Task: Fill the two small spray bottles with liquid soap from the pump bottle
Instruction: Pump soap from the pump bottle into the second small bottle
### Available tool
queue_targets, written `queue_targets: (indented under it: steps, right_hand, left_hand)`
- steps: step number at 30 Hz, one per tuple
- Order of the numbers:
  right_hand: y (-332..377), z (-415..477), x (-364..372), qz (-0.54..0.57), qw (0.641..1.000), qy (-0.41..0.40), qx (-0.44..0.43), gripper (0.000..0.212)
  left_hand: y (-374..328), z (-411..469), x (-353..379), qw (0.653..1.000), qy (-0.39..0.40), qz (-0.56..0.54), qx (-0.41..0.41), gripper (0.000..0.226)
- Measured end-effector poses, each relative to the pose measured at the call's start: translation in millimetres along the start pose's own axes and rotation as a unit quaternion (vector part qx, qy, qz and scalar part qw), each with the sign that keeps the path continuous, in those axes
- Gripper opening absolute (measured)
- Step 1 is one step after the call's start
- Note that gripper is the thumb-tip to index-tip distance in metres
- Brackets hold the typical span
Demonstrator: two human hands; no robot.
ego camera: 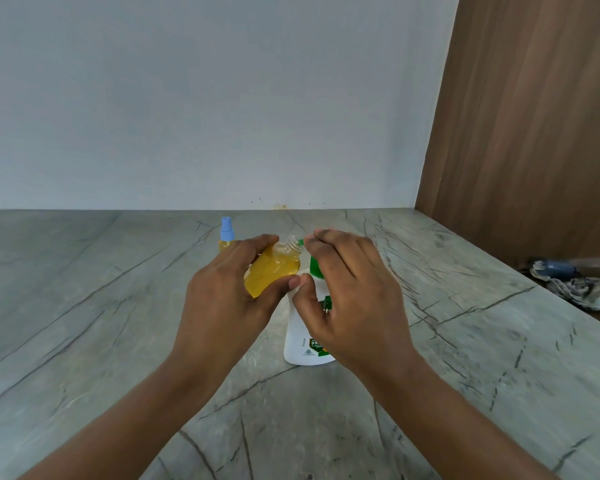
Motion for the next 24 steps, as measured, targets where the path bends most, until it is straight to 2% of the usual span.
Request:
queue_targets:
  steps: [11, 24]
  right_hand:
    - [0.1, 3.2, 0.0, -0.002, 1.000, 0.021, 0.007, 0.037]
    - [1.2, 7.9, -5.3, 0.002, 1.000, 0.011, 0.014, 0.036]
  left_hand:
    - [-1.5, -0.2, -0.8, 1.000, 0.002, -0.014, 0.004, 0.058]
    - [-5.0, 3.5, -2.0, 0.999, -0.015, -0.031, 0.004, 0.053]
Point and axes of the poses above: each hand's wrist, its own z-axis towards the middle knuckle, its own x-axis out of the palm, y = z × x, the point moved 4 cm from there along z, towards the middle knuckle, and after that the axes turned 1 degree about x, right-handed, at the moved point
